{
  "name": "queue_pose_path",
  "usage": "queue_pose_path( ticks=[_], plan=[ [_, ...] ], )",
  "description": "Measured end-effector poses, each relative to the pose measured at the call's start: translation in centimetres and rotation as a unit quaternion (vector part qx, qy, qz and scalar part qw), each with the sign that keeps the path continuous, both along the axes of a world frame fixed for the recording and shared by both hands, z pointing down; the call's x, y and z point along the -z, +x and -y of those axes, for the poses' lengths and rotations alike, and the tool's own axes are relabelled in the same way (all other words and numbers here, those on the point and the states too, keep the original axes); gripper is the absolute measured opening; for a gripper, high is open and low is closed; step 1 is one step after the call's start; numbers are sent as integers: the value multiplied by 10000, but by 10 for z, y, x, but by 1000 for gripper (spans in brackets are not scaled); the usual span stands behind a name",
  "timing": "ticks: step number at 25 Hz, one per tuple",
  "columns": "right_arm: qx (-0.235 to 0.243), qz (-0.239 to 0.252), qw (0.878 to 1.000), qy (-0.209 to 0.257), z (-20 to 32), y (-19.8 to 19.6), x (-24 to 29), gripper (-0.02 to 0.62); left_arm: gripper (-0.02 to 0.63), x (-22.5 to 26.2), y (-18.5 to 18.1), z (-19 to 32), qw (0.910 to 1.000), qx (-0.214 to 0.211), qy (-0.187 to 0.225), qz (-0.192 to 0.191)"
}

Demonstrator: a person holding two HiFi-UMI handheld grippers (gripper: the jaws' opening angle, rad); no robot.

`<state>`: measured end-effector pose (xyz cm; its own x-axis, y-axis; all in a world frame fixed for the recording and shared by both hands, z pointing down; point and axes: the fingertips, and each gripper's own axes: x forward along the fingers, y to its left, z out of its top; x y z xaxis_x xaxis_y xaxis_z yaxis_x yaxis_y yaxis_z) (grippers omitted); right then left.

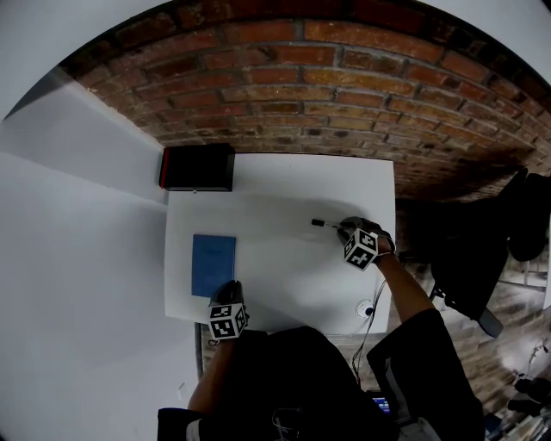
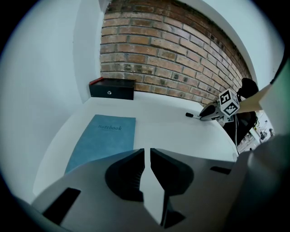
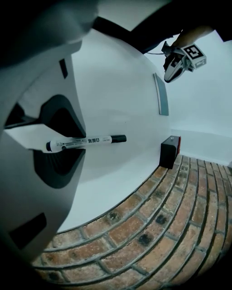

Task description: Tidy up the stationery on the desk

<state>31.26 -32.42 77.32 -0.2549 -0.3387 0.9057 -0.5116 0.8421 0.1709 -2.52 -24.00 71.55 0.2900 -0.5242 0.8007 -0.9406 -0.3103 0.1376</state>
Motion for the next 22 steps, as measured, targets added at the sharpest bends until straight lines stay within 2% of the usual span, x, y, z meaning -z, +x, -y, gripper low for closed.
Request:
queue_pose_path(
  ticks=[5, 13, 22],
  plan=[
    [-27, -14, 9999, -101, 1, -1, 1, 84, 52, -1, -1, -2, 10000, -6, -14, 10],
    [-393, 191, 9990, 5, 5, -2, 13, 81, 52, 2, -3, 1, 10000, -31, 52, -2],
    [-547, 181, 9982, 133, -6, -8, 28, 81, 52, 7, 6, 11, 9991, -358, 186, -100]
  ],
)
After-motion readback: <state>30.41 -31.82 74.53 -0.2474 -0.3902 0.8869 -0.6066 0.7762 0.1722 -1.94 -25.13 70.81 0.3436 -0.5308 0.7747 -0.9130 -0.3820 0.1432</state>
